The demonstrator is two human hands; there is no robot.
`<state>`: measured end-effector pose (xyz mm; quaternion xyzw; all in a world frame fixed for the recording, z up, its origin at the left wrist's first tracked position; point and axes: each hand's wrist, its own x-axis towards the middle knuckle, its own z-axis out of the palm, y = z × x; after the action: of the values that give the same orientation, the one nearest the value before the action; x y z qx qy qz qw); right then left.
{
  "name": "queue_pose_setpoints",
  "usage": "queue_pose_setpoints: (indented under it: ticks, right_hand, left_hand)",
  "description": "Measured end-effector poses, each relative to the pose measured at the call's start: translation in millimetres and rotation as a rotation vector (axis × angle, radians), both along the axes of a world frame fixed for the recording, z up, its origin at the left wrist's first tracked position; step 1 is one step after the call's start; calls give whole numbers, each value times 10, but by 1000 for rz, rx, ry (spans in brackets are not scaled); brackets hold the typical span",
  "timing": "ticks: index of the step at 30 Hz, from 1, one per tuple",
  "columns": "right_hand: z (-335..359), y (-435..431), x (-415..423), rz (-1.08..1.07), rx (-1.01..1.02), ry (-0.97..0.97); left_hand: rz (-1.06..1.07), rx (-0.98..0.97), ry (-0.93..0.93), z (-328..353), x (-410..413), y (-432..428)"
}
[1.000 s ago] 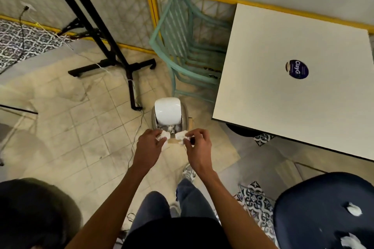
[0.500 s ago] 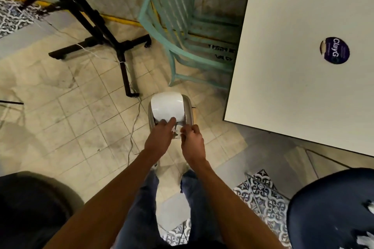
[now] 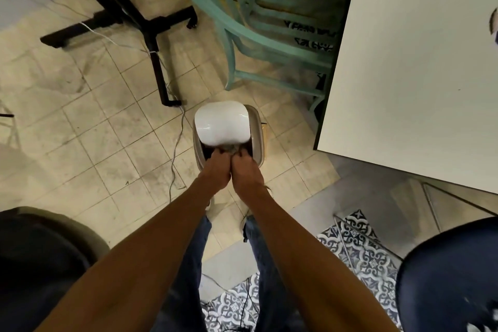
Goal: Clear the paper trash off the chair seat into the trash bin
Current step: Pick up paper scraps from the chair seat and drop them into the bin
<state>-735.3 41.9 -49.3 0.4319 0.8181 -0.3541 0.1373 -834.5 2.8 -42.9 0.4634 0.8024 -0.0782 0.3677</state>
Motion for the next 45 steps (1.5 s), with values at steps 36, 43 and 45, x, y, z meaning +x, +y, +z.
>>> queue_pose_setpoints:
  ticks: [36,43,45]
  right_hand:
    - [2491,-1140,2355,-966,397,-86]
    - [2653,-1458,3460,-1204,419,-124]
    - [2658,-1539,3818,-1259,410,-142]
  left_hand:
    - [-603,496,-37,2353,1196,-207]
    - [-831,522,-121,2534,2513,-93]
    - [-865,522,-147,2519,2922,-94]
